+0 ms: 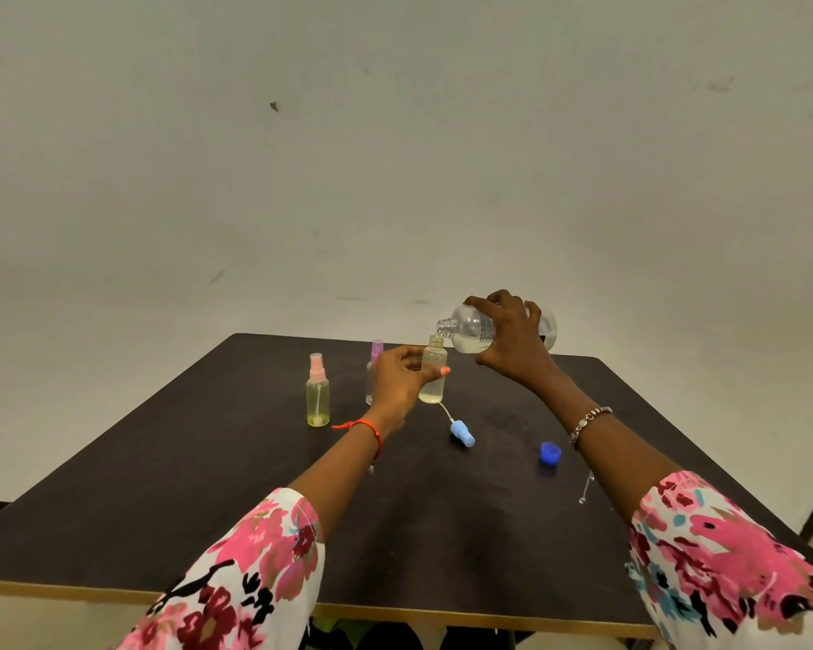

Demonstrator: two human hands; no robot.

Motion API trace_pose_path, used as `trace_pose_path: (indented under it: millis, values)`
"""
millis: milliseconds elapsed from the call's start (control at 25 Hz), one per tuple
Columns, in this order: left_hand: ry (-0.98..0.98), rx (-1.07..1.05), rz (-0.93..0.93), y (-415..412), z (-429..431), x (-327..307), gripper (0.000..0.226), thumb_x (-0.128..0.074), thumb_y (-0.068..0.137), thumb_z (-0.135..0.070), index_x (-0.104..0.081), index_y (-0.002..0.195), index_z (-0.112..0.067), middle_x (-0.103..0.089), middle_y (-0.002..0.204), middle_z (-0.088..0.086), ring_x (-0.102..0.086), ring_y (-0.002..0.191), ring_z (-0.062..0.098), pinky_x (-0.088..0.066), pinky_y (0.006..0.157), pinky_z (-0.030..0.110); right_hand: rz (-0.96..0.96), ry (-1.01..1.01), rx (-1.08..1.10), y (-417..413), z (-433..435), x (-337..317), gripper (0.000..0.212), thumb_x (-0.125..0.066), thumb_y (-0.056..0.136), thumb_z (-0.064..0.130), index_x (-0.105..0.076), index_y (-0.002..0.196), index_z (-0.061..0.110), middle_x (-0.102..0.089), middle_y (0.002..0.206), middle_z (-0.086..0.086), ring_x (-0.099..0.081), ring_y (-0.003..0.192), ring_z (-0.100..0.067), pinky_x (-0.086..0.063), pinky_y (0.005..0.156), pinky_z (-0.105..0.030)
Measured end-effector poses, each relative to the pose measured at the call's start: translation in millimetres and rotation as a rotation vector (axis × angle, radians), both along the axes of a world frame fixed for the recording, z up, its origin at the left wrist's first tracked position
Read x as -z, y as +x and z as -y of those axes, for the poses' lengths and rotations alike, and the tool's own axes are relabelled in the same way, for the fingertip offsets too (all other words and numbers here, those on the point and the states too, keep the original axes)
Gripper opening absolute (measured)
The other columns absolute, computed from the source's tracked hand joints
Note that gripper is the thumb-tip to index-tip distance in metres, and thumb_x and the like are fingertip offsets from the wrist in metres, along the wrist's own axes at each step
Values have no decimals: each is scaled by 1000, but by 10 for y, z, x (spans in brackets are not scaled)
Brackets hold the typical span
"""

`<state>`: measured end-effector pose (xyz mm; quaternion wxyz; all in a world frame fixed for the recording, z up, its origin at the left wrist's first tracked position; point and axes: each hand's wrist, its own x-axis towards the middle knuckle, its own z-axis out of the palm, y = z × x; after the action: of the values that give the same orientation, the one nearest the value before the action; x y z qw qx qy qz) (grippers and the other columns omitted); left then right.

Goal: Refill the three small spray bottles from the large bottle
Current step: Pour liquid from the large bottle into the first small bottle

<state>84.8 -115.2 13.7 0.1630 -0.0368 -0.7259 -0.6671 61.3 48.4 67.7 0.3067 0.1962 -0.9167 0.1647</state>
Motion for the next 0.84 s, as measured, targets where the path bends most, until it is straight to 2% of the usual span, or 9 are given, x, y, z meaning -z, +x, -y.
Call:
trace_pose_path:
  millis: [440, 600, 720, 840]
  values:
    - [17, 16, 0, 10, -3, 12, 44, -78, 66, -9, -60, 107, -3, -69, 102, 12, -61, 78, 10, -51, 67, 20, 0, 4, 0, -1, 1, 20, 68, -72, 63, 13, -50, 126, 21, -48, 116, -11, -44, 113, -27, -17, 105, -44]
    - [9, 7, -1, -1, -5, 14, 47, -79, 66, -10, -60, 108, -2, -68, 102, 11, -62, 80, 11, -51, 68, 21, -8, -7, -4, 5, -4, 17, 68, -72, 63, 11, -50, 126, 20, -48, 115, -12, -44, 112, -27, -17, 105, -44]
    - [1, 11, -6, -1, -6, 21, 45, -78, 66, -9, -61, 107, -2, -68, 99, 9, -60, 73, 3, -49, 57, 10, -2, -7, -9, 14, -8, 22, 68, -72, 64, 12, -49, 127, 19, -48, 116, -12, -44, 112, -27, -17, 105, -44]
    - [4, 25, 3, -4, -10, 39, 44, -78, 67, -9, -60, 107, -3, -68, 98, 7, -58, 70, -3, -48, 53, 9, 5, -2, -7, 16, -21, 36, 68, -72, 64, 13, -49, 128, 19, -48, 117, -12, -43, 113, -27, -17, 105, -44]
